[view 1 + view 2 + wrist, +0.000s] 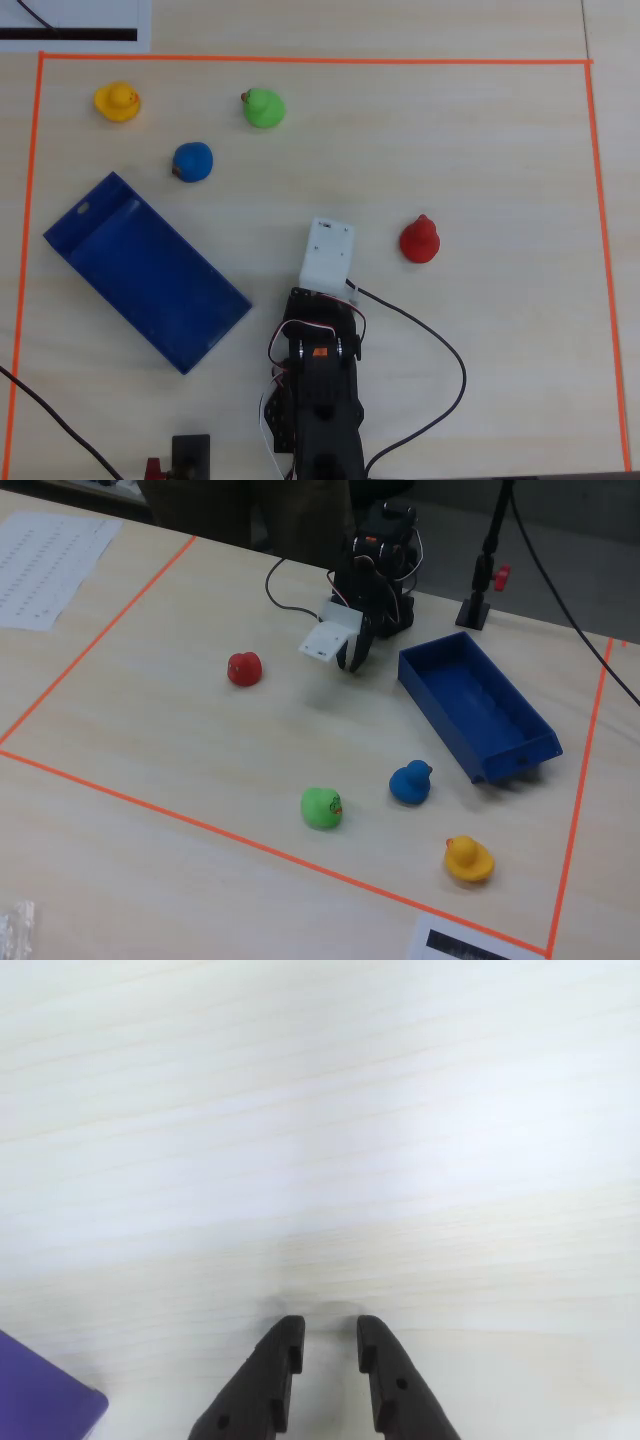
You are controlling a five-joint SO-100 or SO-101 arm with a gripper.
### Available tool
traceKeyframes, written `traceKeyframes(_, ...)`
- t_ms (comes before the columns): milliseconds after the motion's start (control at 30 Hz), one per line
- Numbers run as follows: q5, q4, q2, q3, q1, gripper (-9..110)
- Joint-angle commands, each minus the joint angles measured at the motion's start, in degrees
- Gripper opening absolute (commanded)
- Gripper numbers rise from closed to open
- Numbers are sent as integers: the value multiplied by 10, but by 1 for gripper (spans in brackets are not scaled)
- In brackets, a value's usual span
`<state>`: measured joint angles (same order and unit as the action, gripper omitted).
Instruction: Grasp blue duck and put it into box.
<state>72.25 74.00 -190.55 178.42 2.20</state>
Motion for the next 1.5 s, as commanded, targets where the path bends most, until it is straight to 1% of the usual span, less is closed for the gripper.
traceKeyframes(0,-5,10,8,-2,0,5)
traceKeyframes(833,-3,10,8,-2,2,5)
traceKeyframes(867,4,10,8,-2,-1,7)
traceKeyframes(900,18,11,8,-2,-7,6)
traceKeyframes(933,40,11,8,-2,-11,2)
traceKeyframes(967,40,7,8,-2,-11,0)
traceKeyframes(1033,25,11,8,-2,-5,1)
traceKeyframes(1100,60,9,11,-2,14,0)
traceKeyframes(1133,74,-20,25,-7,24,2)
traceKeyframes(1167,80,-54,61,-30,33,7)
traceKeyframes(1200,80,-90,119,-76,40,11)
traceKeyframes(1233,76,-110,197,-142,40,19)
traceKeyframes(1300,64,-102,344,-302,36,29)
traceKeyframes(1367,44,-85,449,-441,11,33)
traceKeyframes(1467,-15,-62,573,-594,-49,35)
